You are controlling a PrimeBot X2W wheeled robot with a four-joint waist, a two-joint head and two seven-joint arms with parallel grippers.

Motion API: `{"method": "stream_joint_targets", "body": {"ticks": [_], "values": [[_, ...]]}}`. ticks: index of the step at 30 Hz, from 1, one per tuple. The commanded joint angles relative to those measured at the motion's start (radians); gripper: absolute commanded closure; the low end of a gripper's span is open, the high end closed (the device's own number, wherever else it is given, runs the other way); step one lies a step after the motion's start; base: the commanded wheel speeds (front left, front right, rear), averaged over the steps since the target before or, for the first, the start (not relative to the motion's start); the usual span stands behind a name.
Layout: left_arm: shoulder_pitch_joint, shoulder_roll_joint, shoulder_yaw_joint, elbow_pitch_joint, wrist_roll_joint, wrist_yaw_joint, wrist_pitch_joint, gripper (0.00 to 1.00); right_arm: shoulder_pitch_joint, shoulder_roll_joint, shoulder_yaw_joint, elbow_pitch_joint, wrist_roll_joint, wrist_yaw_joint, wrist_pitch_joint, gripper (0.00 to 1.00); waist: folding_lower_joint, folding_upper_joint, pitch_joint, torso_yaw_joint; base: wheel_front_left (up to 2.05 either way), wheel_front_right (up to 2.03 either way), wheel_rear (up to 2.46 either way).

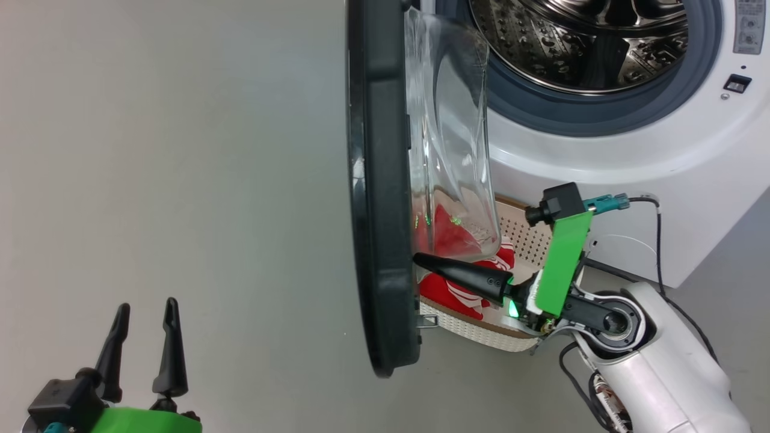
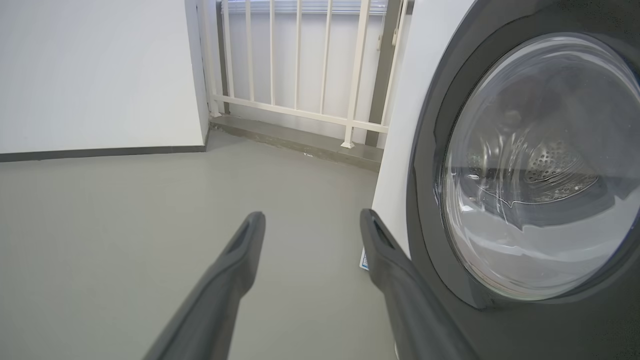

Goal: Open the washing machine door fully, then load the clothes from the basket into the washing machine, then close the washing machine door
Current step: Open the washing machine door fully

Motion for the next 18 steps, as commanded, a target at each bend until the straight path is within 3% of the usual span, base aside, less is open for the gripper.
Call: {"method": "stream_joint_targets", "body": {"ticks": [1,18], "values": [[-0.018,0.019,0.032,-0.016,0.006,-0.003,-0.008,0.00,-0.015,0.033,0.022,-0.036,-0.005,0.002,0.008,1.00,0.0000,0.0000,-0.003,0.005,0.00,0.00,0.00],[-0.023,0.017,0.030,-0.011,0.006,-0.003,-0.008,0.00,-0.073,0.111,0.062,0.022,-0.063,0.002,-0.031,1.00,0.0000,0.0000,-0.001,0.040,0.00,0.00,0.00]]}}
